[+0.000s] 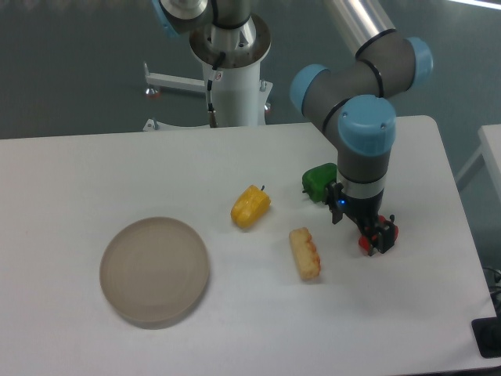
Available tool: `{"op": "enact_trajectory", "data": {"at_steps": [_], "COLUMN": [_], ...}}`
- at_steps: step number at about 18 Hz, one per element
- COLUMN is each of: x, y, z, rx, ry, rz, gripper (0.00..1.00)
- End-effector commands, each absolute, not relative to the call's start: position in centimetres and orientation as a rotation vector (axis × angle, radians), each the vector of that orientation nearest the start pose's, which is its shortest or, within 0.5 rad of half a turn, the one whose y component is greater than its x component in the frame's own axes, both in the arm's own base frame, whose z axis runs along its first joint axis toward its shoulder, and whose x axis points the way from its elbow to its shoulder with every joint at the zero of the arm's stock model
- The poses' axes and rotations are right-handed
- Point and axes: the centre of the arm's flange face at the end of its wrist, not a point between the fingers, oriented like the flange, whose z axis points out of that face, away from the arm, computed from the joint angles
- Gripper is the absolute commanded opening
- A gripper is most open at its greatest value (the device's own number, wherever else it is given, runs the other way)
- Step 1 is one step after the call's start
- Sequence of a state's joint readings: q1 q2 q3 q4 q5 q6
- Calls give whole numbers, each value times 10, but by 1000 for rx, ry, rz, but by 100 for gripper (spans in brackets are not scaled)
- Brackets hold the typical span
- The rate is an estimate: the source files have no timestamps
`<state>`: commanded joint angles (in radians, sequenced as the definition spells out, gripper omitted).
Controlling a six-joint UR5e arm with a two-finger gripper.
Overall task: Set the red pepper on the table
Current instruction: 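Lift the open gripper away from the red pepper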
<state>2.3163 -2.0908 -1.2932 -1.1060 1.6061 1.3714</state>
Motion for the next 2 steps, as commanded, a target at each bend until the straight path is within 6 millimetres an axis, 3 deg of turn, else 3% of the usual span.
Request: {"op": "enact_trajectory", "data": {"at_steps": [2], "x": [-386], "y": [611], "z": [362], "rx": [-2900], "ry": [930], "rz": [323], "gripper": [100]}}
